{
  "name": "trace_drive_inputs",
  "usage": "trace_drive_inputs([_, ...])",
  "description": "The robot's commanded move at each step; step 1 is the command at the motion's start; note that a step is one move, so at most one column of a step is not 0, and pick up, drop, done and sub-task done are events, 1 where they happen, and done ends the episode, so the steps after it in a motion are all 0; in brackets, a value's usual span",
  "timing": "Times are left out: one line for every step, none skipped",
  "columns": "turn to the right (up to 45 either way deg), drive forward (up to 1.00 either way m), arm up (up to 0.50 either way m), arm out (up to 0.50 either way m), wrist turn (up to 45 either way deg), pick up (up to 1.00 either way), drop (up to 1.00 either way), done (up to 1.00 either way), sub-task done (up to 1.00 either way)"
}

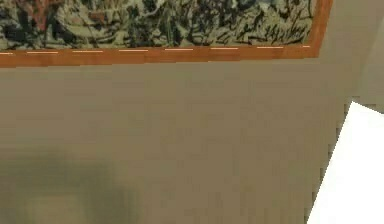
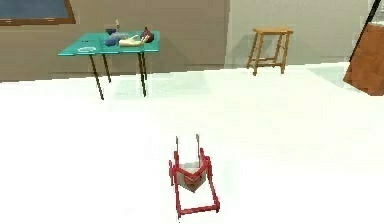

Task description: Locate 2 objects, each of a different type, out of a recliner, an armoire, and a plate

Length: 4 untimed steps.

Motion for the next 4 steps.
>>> trace_drive_inputs([45.0,0.00,0.00,0.00,0.0,0.00,0.00,0.00,0.00])
trace_drive_inputs([45.0,0.00,0.00,0.00,0.0,0.00,0.00,0.00,0.00])
trace_drive_inputs([45.0,0.00,0.00,0.00,0.0,0.00,0.00,0.00,0.00])
trace_drive_inputs([15.0,0.00,0.00,0.00,0.0,0.00,0.00,0.00,0.00])
